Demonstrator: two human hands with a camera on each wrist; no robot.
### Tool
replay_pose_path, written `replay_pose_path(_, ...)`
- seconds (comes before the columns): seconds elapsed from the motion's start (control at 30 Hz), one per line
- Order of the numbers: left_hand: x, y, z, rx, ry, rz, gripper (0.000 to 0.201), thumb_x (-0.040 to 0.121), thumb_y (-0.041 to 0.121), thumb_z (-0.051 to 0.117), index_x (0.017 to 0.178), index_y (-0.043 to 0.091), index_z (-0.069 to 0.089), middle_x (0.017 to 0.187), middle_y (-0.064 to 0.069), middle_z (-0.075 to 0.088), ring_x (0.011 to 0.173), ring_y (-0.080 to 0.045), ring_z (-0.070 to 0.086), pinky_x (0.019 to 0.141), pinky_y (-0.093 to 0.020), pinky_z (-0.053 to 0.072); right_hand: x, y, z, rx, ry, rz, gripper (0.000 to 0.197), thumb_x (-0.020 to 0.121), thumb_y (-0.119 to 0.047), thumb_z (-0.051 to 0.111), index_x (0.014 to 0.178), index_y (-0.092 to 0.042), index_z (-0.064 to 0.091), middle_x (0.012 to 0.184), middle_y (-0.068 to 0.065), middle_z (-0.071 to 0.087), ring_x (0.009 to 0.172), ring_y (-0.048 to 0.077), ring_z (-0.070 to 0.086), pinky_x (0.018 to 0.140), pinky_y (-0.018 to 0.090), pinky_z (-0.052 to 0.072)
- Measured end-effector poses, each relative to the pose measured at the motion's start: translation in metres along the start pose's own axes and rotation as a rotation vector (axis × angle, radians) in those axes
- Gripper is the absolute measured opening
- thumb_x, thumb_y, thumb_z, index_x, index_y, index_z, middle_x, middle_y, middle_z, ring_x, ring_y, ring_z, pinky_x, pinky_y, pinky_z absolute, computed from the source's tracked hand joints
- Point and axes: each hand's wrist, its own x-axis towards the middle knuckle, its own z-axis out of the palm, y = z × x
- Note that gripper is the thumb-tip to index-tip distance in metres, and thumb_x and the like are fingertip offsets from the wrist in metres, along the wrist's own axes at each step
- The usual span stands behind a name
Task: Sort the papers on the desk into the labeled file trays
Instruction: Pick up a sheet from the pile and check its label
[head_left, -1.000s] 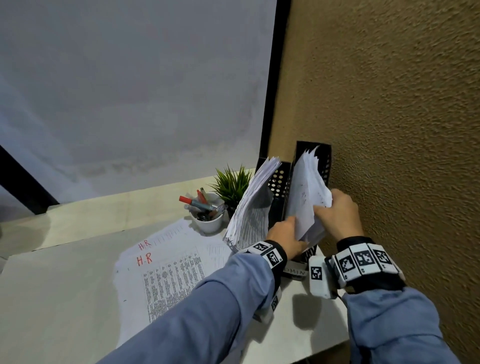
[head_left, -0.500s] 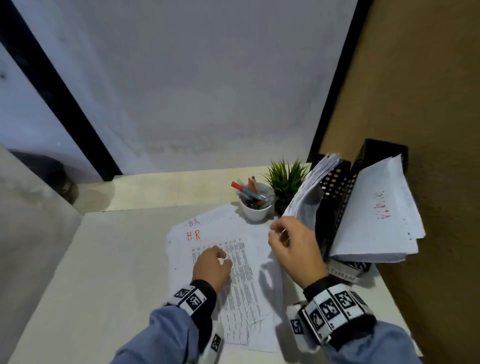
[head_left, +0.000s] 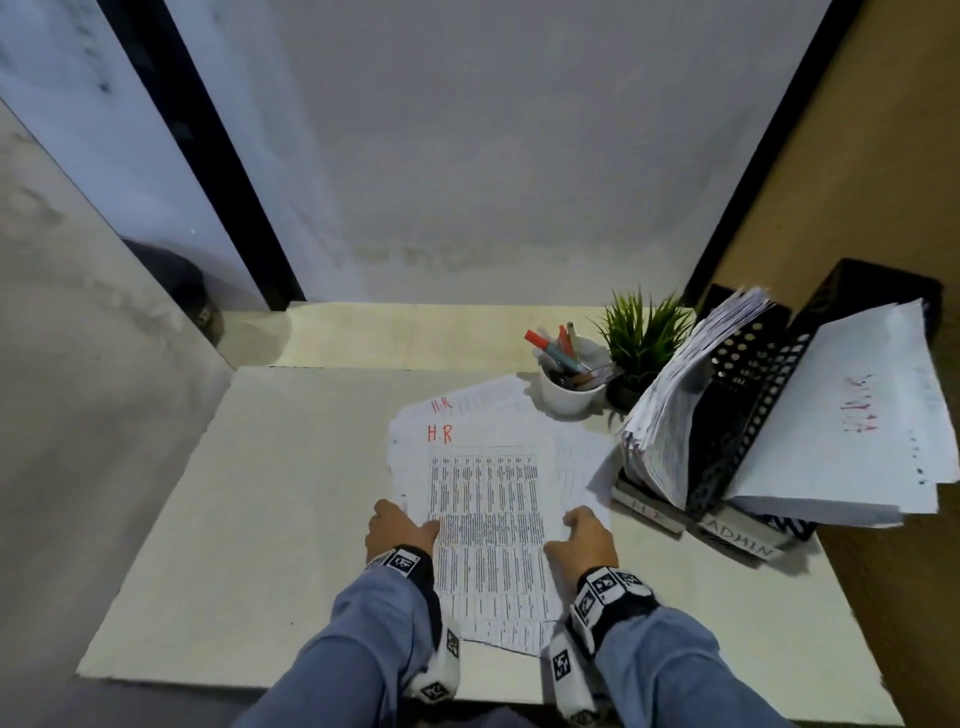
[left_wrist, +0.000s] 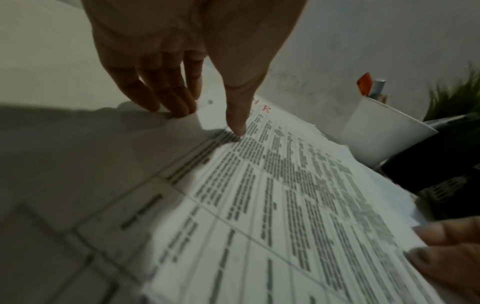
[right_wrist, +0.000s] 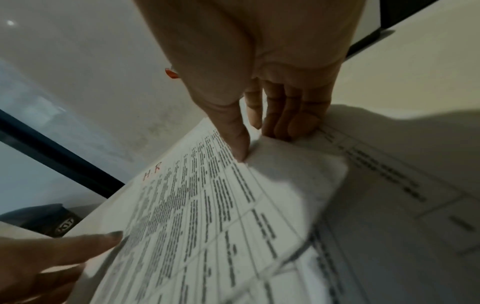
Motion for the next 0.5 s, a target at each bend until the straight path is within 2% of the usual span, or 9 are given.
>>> replay_pose_path(0.03,0.0,-0.004,-0.002,-0.035,-0.018,0.007,0.056,0.076,0.029,0.074,0.116,0.004,0.044,0.117,-0.018,0.057,0.104,-0.035,0.058,0.086,-0.039,0.049,0.003,0.001,0.001,-0.001,0.008,0.004,0.018,0.077,-0.004,0.061,0.085,-0.014,0.049,0.085,0.005,0.053,0.072,0.019,0.049,0.063,0.022,0.036)
replay_pose_path(0.07,0.0,-0.007,-0.004,-0.064,-0.023,0.017,0.046,0.077,0.026,0.072,0.111,0.006,0.048,0.112,-0.017,0.06,0.098,-0.033,0.06,0.082,-0.036,0.049,0.006,0.001,0.001,0.0,0.013,0.011,0.023,0.075,-0.001,0.061,0.072,-0.015,0.043,0.075,0.005,0.047,0.066,0.018,0.043,0.06,0.021,0.033)
replay_pose_path(0.17,-0.002,-0.013,-0.01,-0.107,0.014,0.094,0.021,0.079,0.018,0.07,0.094,0.011,0.057,0.101,-0.012,0.066,0.082,-0.026,0.058,0.074,-0.027,0.044,0.011,0.004,-0.003,0.01,-0.021,0.013,0.03,0.076,0.001,0.064,0.058,-0.01,0.043,0.064,0.006,0.047,0.064,0.018,0.044,0.058,0.021,0.033)
replay_pose_path(0.27,-0.005,-0.019,-0.013,-0.117,0.033,0.224,0.015,0.083,0.012,0.064,0.098,0.011,0.066,0.098,-0.01,0.069,0.08,-0.021,0.057,0.074,-0.023,0.041,0.012,0.007,-0.008,-0.009,-0.014,0.015,0.008,0.076,0.005,0.059,0.069,0.005,0.056,0.067,0.017,0.055,0.067,0.026,0.056,0.064,0.023,0.043)
replay_pose_path(0.3,-0.007,-0.02,-0.014,-0.123,0.038,0.26,0.017,0.084,0.011,0.062,0.101,0.011,0.067,0.099,-0.009,0.069,0.082,-0.021,0.058,0.076,-0.023,0.042,0.015,0.008,-0.008,-0.003,-0.012,-0.005,0.011,0.076,0.008,0.054,0.066,0.004,0.053,0.067,0.02,0.051,0.105,0.029,0.058,0.064,0.024,0.042)
replay_pose_path(0.33,-0.008,-0.021,-0.015,-0.131,0.043,0.287,0.019,0.086,0.011,0.06,0.103,0.011,0.069,0.101,-0.009,0.07,0.085,-0.022,0.06,0.079,-0.023,0.044,0.016,0.008,-0.01,0.014,-0.021,-0.029,0.018,0.077,0.01,0.048,0.064,-0.003,0.05,0.068,0.017,0.048,0.079,0.014,0.028,0.066,0.023,0.039)
replay_pose_path(0.4,-0.009,-0.022,-0.017,-0.156,0.047,0.327,0.019,0.087,0.01,0.058,0.101,0.012,0.071,0.099,-0.007,0.071,0.087,-0.024,0.064,0.08,-0.024,0.048,0.016,0.005,-0.013,0.079,-0.062,-0.089,0.034,0.082,0.012,0.04,0.09,-0.012,0.063,0.088,0.004,0.058,0.087,0.02,0.054,0.079,0.024,0.041)
replay_pose_path(0.43,-0.009,-0.022,-0.017,-0.174,0.05,0.339,0.018,0.087,0.009,0.058,0.096,0.013,0.073,0.095,-0.007,0.072,0.085,-0.024,0.065,0.076,-0.023,0.048,0.016,0.004,-0.015,0.118,-0.082,-0.115,0.044,0.083,0.013,0.038,0.107,-0.013,0.064,0.101,0.001,0.062,0.098,0.021,0.057,0.089,0.026,0.043)
replay_pose_path(0.5,-0.01,-0.02,-0.017,-0.239,0.065,0.362,0.019,0.084,0.006,0.057,0.082,0.018,0.071,0.086,-0.004,0.071,0.079,-0.023,0.066,0.069,-0.024,0.05,0.013,0.003,-0.016,0.233,-0.099,-0.132,0.057,0.079,0.019,0.034,0.116,-0.012,0.064,0.109,0.003,0.066,0.104,0.022,0.06,0.099,0.029,0.044)
